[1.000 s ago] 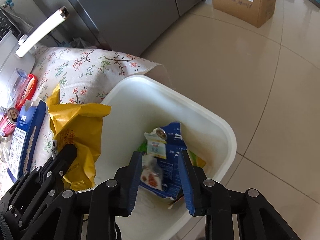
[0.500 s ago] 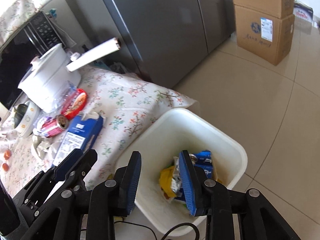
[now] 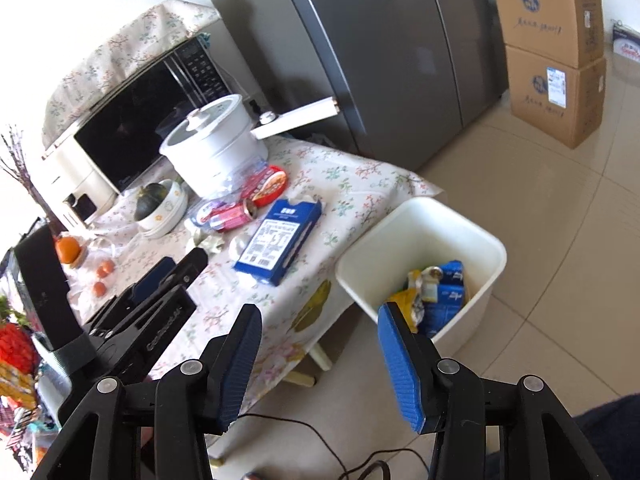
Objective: Collect trash
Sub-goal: 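Move both open tools back to the blue biscuit box on the table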
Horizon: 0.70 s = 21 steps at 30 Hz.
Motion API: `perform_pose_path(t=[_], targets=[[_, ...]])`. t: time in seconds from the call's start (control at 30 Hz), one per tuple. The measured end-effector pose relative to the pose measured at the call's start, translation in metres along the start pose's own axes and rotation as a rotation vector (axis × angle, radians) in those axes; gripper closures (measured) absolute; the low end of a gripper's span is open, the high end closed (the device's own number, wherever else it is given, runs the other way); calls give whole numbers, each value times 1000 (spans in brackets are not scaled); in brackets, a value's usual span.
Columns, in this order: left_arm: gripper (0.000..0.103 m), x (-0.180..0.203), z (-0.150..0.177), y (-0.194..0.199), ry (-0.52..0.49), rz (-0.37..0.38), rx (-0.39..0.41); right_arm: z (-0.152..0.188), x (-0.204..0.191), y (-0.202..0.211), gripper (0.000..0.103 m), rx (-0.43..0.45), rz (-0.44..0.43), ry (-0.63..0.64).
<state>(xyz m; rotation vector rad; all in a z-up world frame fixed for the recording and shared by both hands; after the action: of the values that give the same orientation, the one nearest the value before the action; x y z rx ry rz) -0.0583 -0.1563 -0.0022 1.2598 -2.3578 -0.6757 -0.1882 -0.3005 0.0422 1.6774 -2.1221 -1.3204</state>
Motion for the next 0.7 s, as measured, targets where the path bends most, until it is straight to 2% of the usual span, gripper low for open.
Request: perform_pose_path(t=[0.1, 0.23, 0.33, 0.47, 0.57, 0.7], targets=[[59, -2, 1, 22, -1, 2, 7, 5, -14, 39, 49, 22, -54, -11], [59, 1, -1, 44, -5, 14, 19, 13, -34, 86, 43, 25, -160, -11], [57, 6, -6, 50, -9, 3, 10, 15, -42, 101, 33, 23, -183, 13], [57, 3, -17, 46, -10, -32, 13, -8, -39, 62, 30, 13, -93, 42], [47, -18, -28, 32, 20, -89, 27, -33, -34, 2, 30, 28, -2, 73], [46, -56, -44, -9, 85, -173, 9, -66, -36, -82, 29, 53, 8, 99]])
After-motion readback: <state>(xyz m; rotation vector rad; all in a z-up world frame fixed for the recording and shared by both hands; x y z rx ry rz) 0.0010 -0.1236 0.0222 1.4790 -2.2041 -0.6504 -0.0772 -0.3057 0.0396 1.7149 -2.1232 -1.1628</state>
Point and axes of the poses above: each gripper's, at about its wrist camera, not at the fingertips, and y roughly against the way its jaws point, x to its right, z to its underside, the point moved 4 cm from there along -y, roughly the way its jaws point
